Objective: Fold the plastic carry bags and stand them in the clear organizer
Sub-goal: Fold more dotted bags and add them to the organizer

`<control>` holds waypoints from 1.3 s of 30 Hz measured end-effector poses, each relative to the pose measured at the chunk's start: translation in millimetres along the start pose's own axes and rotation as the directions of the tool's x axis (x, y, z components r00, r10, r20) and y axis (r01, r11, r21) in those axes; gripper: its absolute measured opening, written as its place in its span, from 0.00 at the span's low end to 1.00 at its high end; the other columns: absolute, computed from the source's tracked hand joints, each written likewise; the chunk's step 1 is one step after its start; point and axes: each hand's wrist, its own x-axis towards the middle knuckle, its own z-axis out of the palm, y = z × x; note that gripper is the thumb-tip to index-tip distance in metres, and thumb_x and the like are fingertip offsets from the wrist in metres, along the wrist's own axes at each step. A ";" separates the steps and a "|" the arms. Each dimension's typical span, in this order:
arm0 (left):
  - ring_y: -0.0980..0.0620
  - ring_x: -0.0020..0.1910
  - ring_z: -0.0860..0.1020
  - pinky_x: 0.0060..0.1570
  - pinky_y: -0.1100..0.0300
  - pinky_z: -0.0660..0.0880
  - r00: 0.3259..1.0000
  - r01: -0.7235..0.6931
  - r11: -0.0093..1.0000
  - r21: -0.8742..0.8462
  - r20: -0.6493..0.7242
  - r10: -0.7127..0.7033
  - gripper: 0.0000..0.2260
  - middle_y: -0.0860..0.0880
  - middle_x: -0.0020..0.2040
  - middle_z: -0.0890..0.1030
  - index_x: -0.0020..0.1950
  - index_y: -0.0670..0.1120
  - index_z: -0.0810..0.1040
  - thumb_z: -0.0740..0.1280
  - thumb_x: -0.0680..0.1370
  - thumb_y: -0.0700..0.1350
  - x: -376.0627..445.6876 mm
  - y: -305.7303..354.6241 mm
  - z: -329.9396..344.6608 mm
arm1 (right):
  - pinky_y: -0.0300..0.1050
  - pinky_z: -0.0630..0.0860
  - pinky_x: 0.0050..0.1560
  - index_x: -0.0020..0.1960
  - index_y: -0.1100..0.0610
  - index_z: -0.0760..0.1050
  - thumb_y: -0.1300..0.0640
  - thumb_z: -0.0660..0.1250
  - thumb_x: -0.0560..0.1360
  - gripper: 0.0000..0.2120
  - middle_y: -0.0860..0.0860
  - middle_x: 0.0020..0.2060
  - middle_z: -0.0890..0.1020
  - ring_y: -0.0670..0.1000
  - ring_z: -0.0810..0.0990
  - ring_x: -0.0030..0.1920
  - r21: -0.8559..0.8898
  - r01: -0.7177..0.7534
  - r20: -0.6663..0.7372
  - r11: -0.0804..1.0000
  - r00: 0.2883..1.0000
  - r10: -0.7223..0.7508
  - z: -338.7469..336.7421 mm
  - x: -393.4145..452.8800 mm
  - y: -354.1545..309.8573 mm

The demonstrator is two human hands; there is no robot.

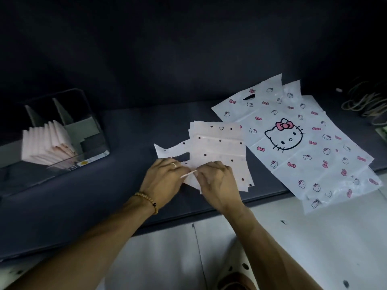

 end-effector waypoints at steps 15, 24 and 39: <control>0.50 0.65 0.73 0.65 0.60 0.67 0.709 0.694 0.634 -0.342 0.477 -0.520 0.14 0.51 0.65 0.76 0.65 0.44 0.76 0.59 0.81 0.45 -107.1 -76.8 -46.4 | 0.51 0.73 0.58 0.68 0.52 0.69 0.61 0.66 0.73 0.24 0.52 0.58 0.79 0.56 0.76 0.56 -0.022 0.240 0.325 0.971 0.920 -0.220 50.0 -34.6 -59.9; 0.51 0.64 0.69 0.61 0.55 0.64 0.926 0.221 0.963 0.151 0.276 -0.256 0.32 0.54 0.67 0.71 0.71 0.53 0.68 0.61 0.71 0.67 -115.7 -50.1 -40.7 | 0.50 0.74 0.49 0.47 0.60 0.77 0.54 0.57 0.80 0.13 0.55 0.46 0.80 0.57 0.77 0.48 -0.090 0.139 0.339 0.986 0.935 -0.101 55.9 1.5 -75.3; 0.43 0.55 0.78 0.56 0.52 0.75 0.570 0.819 0.530 -0.220 0.210 -0.794 0.16 0.44 0.57 0.81 0.62 0.46 0.79 0.64 0.78 0.52 -99.6 -82.9 -36.3 | 0.45 0.70 0.40 0.37 0.58 0.70 0.50 0.63 0.78 0.15 0.52 0.32 0.77 0.57 0.76 0.38 0.027 -0.342 0.347 0.939 0.884 0.312 69.6 31.2 -62.4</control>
